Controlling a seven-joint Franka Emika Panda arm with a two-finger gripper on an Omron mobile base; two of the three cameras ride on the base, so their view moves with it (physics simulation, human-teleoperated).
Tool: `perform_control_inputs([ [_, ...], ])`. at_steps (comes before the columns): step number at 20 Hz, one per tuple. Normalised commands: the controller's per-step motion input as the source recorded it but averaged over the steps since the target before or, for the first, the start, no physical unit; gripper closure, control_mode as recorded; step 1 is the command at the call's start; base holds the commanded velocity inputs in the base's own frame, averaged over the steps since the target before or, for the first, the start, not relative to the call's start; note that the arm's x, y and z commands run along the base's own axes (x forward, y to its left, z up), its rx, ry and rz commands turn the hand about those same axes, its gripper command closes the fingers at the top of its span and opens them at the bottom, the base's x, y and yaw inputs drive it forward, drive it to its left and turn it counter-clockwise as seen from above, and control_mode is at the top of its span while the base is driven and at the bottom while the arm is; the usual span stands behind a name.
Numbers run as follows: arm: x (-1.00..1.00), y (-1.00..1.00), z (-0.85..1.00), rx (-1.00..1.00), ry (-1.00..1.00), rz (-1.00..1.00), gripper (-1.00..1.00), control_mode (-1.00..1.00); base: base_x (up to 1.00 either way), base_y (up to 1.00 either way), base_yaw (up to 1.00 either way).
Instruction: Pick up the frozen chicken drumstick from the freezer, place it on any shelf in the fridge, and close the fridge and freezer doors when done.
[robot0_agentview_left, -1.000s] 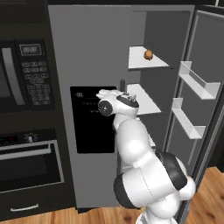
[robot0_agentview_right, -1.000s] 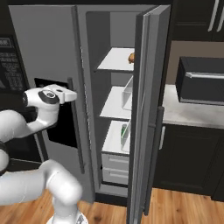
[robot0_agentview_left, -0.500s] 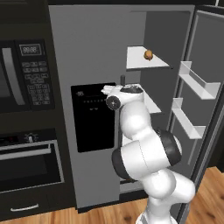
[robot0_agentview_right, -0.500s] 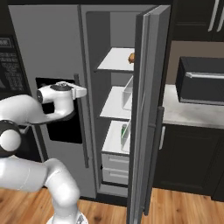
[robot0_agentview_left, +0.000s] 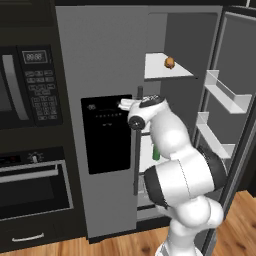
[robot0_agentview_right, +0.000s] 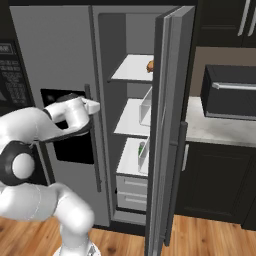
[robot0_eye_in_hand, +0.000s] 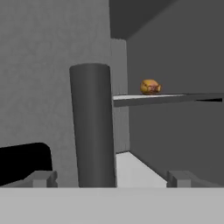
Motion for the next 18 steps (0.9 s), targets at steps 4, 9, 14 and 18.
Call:
perform_control_inputs([
  [4, -0.91, 0.0, 0.92, 0.01, -0.01, 0.11, -1.0, -1.0, 0.0, 0.0, 0.0],
  [9, -0.72, 0.17, 1.0, 0.0, -0.04, 0.08, -1.0, -1.0, 0.0, 0.0, 0.0],
  [14, -0.95, 0.17, 1.0, 0.0, 0.0, 0.04, -1.0, -1.0, 0.0, 0.0, 0.0],
  [18, -1.0, 0.06, 1.0, 0.0, 0.06, 0.0, -1.0, -1.0, 0.0, 0.0, 0.0],
])
